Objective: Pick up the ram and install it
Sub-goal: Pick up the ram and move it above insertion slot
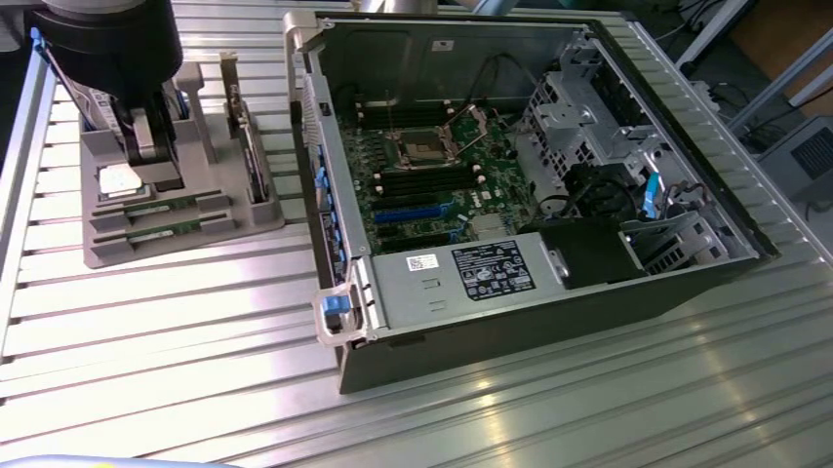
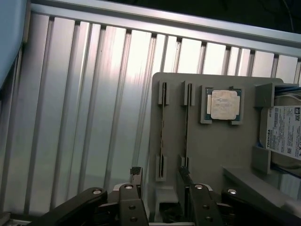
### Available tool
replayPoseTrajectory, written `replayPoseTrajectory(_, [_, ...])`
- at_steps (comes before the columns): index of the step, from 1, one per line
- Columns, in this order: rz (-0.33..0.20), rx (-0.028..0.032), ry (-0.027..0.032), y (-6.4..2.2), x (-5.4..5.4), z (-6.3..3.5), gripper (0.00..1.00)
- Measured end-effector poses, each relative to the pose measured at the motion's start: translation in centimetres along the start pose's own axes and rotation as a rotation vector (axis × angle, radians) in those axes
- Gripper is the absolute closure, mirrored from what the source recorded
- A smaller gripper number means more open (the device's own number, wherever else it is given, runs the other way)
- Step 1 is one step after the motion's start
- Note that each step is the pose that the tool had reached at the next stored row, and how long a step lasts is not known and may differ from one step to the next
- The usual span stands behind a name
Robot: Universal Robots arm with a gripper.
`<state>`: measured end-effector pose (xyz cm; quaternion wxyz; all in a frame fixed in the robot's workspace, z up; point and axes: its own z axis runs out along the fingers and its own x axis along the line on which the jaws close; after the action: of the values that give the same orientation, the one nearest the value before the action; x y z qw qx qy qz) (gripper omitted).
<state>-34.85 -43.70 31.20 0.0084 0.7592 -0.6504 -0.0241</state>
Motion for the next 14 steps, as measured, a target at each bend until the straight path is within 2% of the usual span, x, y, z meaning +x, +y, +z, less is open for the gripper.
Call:
replayPoseTrajectory(10, [-0.003, -0.0002, 0.0003, -0.05, 0.0, 1.27, 0.58])
replayPoseTrajectory(14, [-0.003, -0.0002, 0.0003, 0.04, 0.0, 2.12, 0.58])
